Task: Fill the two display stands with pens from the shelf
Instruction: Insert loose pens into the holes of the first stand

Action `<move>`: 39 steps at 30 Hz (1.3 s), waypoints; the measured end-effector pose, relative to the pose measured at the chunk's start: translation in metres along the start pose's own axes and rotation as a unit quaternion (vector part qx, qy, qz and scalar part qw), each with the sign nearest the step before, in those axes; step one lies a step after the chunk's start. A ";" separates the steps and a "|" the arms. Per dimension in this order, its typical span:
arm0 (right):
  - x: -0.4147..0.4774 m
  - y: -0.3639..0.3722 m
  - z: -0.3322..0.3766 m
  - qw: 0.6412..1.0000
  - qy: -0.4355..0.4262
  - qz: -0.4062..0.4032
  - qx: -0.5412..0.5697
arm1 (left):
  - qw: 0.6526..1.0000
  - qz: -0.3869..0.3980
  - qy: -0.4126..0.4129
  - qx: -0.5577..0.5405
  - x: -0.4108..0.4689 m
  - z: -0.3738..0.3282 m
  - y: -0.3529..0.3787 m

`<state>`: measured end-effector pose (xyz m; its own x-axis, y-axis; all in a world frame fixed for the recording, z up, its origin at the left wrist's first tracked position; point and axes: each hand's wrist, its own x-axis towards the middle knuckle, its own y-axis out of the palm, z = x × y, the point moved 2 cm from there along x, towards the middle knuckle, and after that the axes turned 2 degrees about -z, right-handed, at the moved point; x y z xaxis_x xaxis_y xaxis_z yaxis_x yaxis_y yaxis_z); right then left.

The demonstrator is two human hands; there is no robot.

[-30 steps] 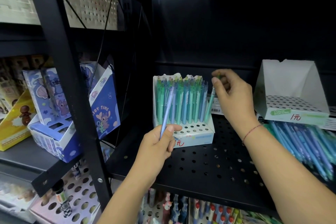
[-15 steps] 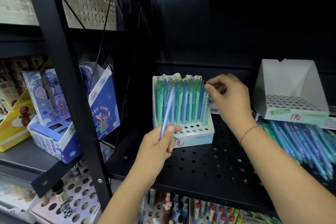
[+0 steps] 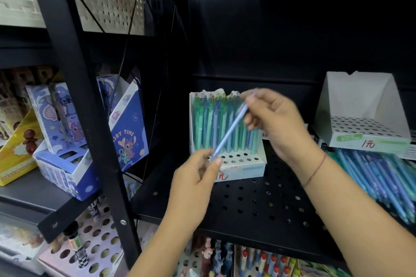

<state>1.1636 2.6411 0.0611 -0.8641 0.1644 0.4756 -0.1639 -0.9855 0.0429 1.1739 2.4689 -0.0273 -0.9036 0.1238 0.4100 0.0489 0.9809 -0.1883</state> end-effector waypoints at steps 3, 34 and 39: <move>0.007 -0.022 0.005 0.991 -0.045 -0.119 -0.039 | 0.991 -0.118 0.034 0.045 -0.002 -0.001 -0.007; 0.009 -0.023 -0.008 0.920 -0.150 -0.078 -0.353 | 0.987 -0.071 -0.091 0.114 0.016 0.020 -0.010; 0.022 -0.044 -0.016 0.972 -0.043 -0.139 -0.185 | 0.986 -0.090 -0.117 0.082 0.028 0.025 -0.015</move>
<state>1.1444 2.6882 0.0559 -0.7214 0.4027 0.5633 -0.5593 -0.8186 -0.1310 1.1374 2.4538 -0.0353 -0.9659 -0.1070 0.2356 -0.1731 0.9439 -0.2812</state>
